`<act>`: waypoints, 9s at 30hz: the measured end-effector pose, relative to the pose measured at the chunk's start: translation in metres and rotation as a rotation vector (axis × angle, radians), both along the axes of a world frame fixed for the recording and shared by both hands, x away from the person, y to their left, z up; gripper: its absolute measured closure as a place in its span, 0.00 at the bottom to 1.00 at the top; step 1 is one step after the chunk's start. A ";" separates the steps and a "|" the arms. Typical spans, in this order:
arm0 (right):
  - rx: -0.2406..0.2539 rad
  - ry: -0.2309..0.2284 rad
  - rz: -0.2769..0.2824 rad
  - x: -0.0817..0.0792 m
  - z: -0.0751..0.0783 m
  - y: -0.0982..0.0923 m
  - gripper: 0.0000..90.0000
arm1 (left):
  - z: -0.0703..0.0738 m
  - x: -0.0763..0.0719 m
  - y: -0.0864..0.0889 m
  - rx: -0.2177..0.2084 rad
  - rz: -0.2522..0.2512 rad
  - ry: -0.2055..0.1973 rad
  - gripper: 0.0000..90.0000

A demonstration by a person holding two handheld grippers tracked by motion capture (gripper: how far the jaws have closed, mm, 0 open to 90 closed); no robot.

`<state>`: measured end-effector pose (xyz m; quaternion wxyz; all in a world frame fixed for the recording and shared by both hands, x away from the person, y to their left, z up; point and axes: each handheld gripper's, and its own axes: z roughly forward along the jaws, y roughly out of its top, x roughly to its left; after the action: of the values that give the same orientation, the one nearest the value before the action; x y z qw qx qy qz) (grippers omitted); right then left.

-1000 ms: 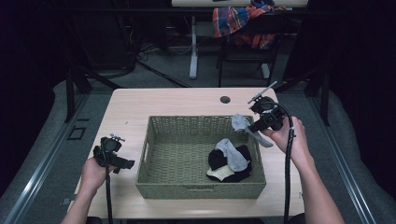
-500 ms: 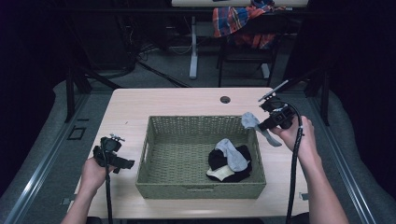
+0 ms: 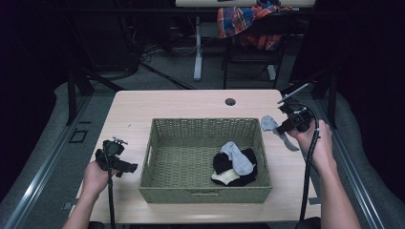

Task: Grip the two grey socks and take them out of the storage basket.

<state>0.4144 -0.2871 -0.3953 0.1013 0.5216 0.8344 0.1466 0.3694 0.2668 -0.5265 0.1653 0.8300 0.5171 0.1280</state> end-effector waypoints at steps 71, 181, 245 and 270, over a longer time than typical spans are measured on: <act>-0.041 0.263 -0.058 0.037 -0.120 -0.023 0.77 | 0.000 0.000 -0.001 0.005 -0.006 0.008 0.01; -0.018 0.116 0.295 -0.003 -0.052 0.136 0.93 | -0.002 0.005 -0.002 0.009 -0.008 0.008 0.01; 0.006 -0.105 0.097 -0.029 0.022 0.038 0.93 | 0.001 0.010 -0.012 0.005 -0.030 0.001 0.01; -0.026 0.053 -0.095 0.010 -0.054 -0.025 0.93 | 0.002 0.010 -0.012 0.006 -0.031 0.001 0.01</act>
<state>0.4243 -0.3117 -0.4489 0.0927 0.5630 0.8129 0.1171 0.3794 0.2550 -0.5246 0.1644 0.8386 0.5037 0.1264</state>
